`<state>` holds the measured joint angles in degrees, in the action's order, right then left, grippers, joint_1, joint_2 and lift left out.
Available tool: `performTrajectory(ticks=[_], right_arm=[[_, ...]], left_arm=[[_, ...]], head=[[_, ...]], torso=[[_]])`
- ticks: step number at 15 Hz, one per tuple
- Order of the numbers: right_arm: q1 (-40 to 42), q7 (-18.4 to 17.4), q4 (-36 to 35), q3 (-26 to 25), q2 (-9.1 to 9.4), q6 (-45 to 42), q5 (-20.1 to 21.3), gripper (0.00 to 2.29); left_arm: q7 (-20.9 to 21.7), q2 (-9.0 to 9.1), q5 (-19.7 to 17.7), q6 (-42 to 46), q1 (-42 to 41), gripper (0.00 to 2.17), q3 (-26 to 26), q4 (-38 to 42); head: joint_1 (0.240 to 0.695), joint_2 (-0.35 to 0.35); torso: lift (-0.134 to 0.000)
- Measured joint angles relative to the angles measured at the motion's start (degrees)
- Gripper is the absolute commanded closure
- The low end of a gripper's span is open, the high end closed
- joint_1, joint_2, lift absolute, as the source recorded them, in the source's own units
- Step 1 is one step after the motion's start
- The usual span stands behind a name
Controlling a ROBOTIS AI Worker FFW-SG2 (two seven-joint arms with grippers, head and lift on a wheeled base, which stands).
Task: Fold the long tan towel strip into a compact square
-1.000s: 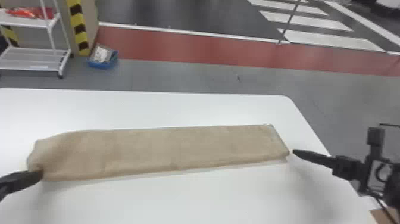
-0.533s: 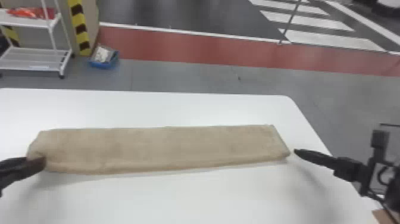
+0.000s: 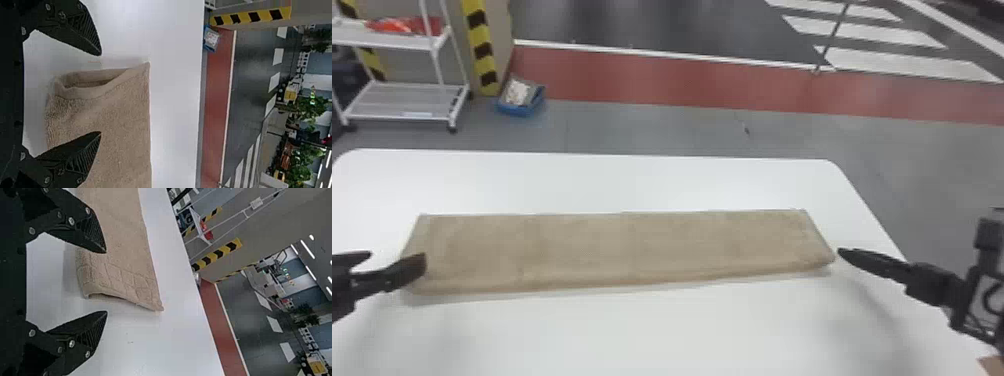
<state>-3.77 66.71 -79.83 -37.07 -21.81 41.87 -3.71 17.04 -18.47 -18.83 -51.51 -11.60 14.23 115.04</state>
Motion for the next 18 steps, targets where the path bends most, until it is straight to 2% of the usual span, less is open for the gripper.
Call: performTrajectory(ticks=[2, 6, 9, 13, 14, 16, 17, 18], right_arm=[[0.04, 0.00, -0.67, -0.23, 0.14, -0.46, -1.35, 0.24], [-0.54, -0.23, -2.41, 1.28, 1.92, -2.21, -1.82, 0.24], [-0.79, -2.10, -4.32, 2.95, 4.60, -5.47, -1.84, 0.12], [-0.81, -6.82, -7.89, 8.43, 8.66, -10.18, -1.87, 0.13], [-0.81, -8.81, -8.29, 10.71, 9.37, -12.12, -1.85, 0.18], [-0.80, -12.52, -8.56, 15.54, 10.32, -15.64, -1.63, 0.60], [-0.81, -13.51, -8.57, 17.65, 10.48, -16.39, -1.45, 0.75], [-0.87, -14.02, -8.58, 19.86, 10.64, -16.97, -1.28, 1.00]], left_arm=[[-3.69, 0.15, -0.03, 0.04, -2.67, 0.19, 0.80, 2.67], [-7.62, 0.41, -1.73, -0.35, -6.75, 0.21, 2.48, 6.10], [-11.59, 1.24, -5.92, -2.28, -7.58, 0.21, 2.84, 6.99], [-15.29, 2.20, -9.47, -5.78, -6.35, 0.27, 0.78, 7.03], [-15.50, 2.76, -10.21, -5.90, -5.83, 0.27, 0.44, 7.01], [-16.47, 3.36, -11.25, -5.93, -4.74, 0.27, -0.17, 6.95], [-16.73, 3.49, -11.45, -5.93, -4.25, 0.27, -0.42, 6.85], [-17.24, 3.62, -11.55, -5.93, -3.70, 0.27, -0.68, 6.59]], head=[[0.695, -0.160], [0.695, -0.127], [0.695, -0.101], [0.695, -0.060], [0.695, -0.051], [0.695, -0.020], [0.695, -0.005], [0.695, 0.008]], torso=[[-0.124], [-0.124], [-0.124], [-0.124], [-0.124], [-0.124], [-0.124], [-0.124]])
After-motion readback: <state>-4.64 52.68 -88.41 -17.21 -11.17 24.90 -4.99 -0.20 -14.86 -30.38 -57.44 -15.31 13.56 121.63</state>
